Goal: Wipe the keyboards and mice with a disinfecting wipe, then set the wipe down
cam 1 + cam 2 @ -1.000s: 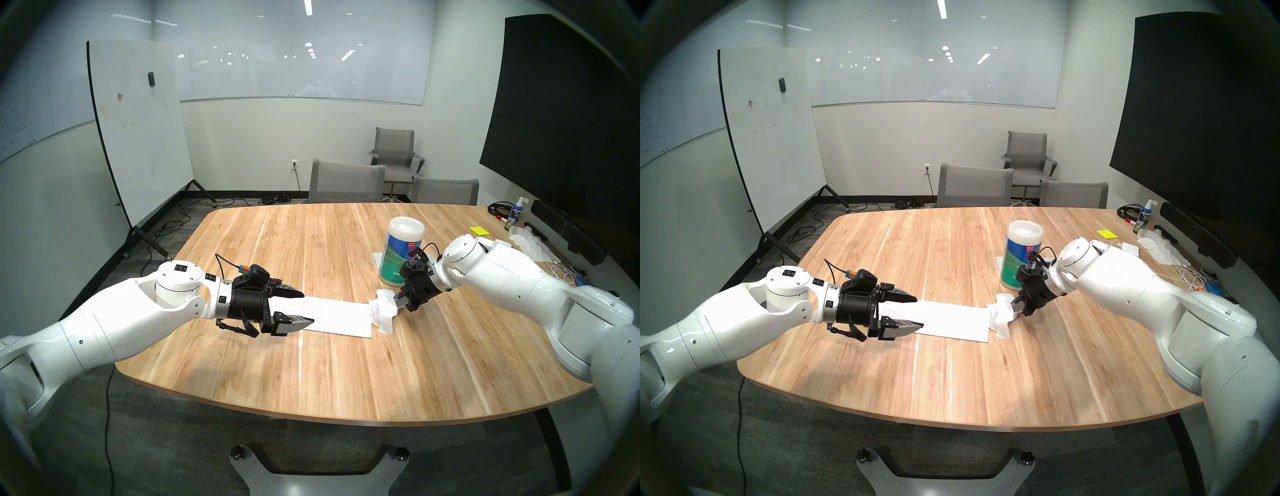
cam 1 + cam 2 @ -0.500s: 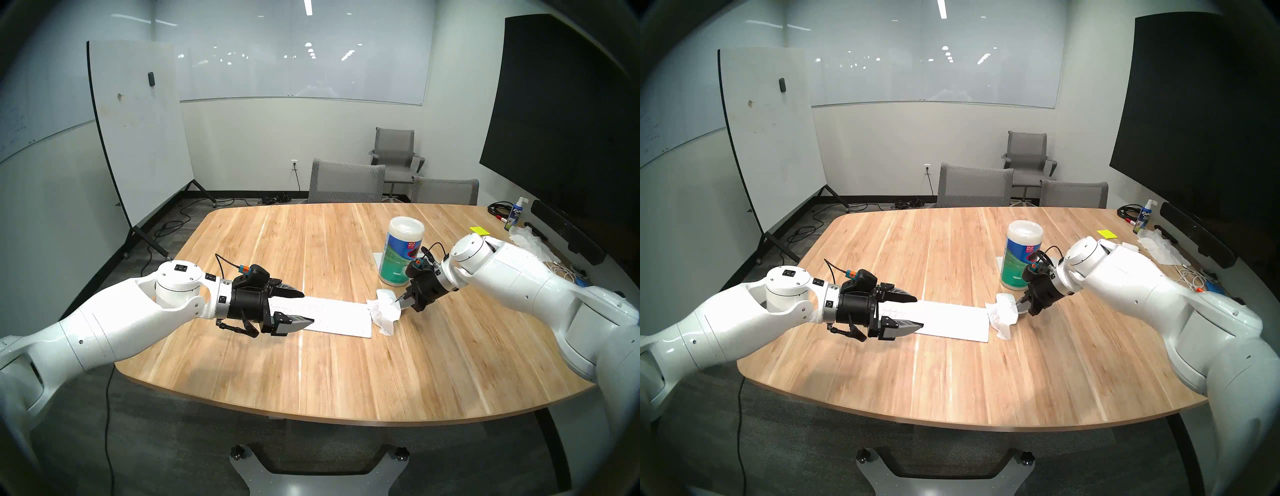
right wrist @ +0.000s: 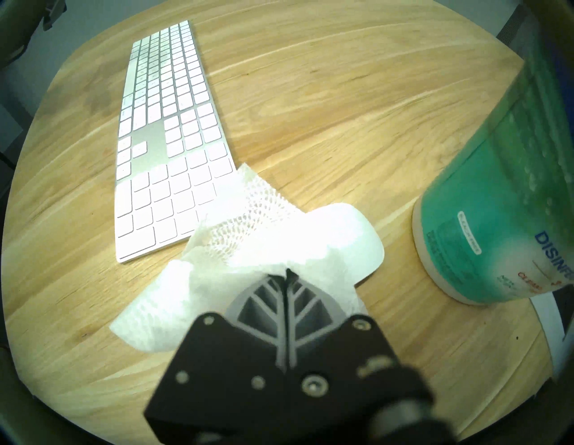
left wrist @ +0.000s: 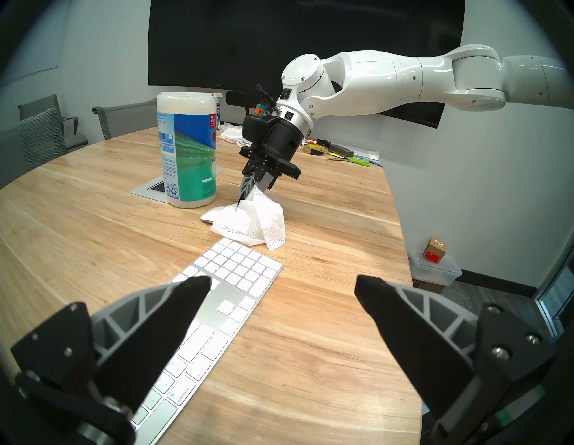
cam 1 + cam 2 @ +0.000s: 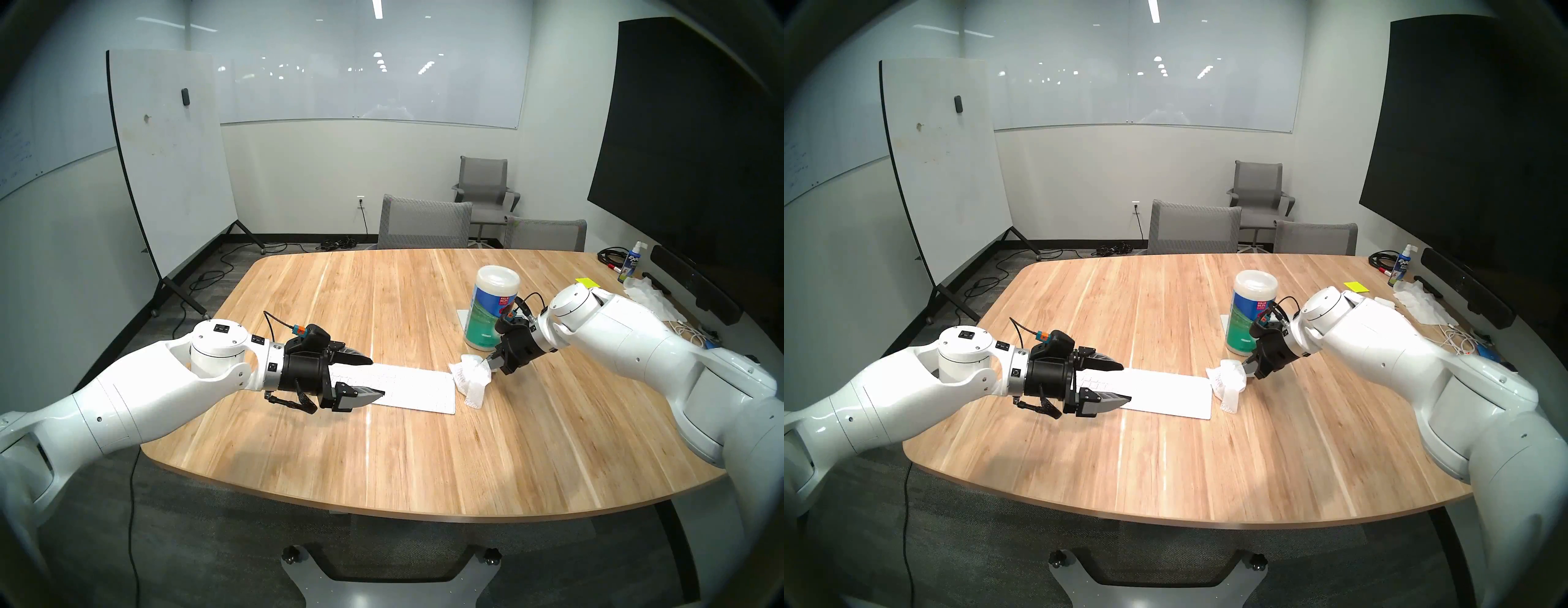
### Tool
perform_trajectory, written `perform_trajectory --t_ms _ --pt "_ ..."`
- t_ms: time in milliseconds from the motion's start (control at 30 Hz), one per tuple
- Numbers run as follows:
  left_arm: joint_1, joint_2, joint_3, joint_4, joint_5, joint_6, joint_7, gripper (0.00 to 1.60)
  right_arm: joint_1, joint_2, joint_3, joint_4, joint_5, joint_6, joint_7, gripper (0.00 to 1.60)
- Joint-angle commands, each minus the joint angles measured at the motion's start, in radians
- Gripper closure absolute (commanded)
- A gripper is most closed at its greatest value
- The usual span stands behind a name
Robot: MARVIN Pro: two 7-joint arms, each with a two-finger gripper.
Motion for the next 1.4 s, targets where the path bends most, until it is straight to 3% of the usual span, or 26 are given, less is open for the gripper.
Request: perform_trajectory --t_ms 0,433,800,933,1367 --pt "-0.013 0.000 -0.012 -0.013 -0.005 -0.003 -0.001 0.00 0.029 -0.015 0.018 0.002 0.008 0.003 -0.001 1.60" --pt "-0.013 0.000 -0.012 -0.013 -0.005 -0.003 -0.001 0.00 0.036 -0.075 0.034 0.101 0.005 0.013 -0.056 1.60" --pt "-0.013 0.000 -0.012 -0.013 -0.005 -0.003 -0.001 0.00 0.045 -0.102 0.039 0.168 0.001 -0.005 -0.053 1.60" --pt "-0.013 0.000 -0.012 -0.013 -0.005 -0.003 -0.001 0.00 0.048 -0.093 0.043 0.172 0.005 -0.013 -0.036 1.60" --pt "-0.013 0.000 -0.012 -0.013 -0.005 -0.003 -0.001 0.00 0.049 0.020 0.065 0.073 0.016 -0.014 0.055 1.60"
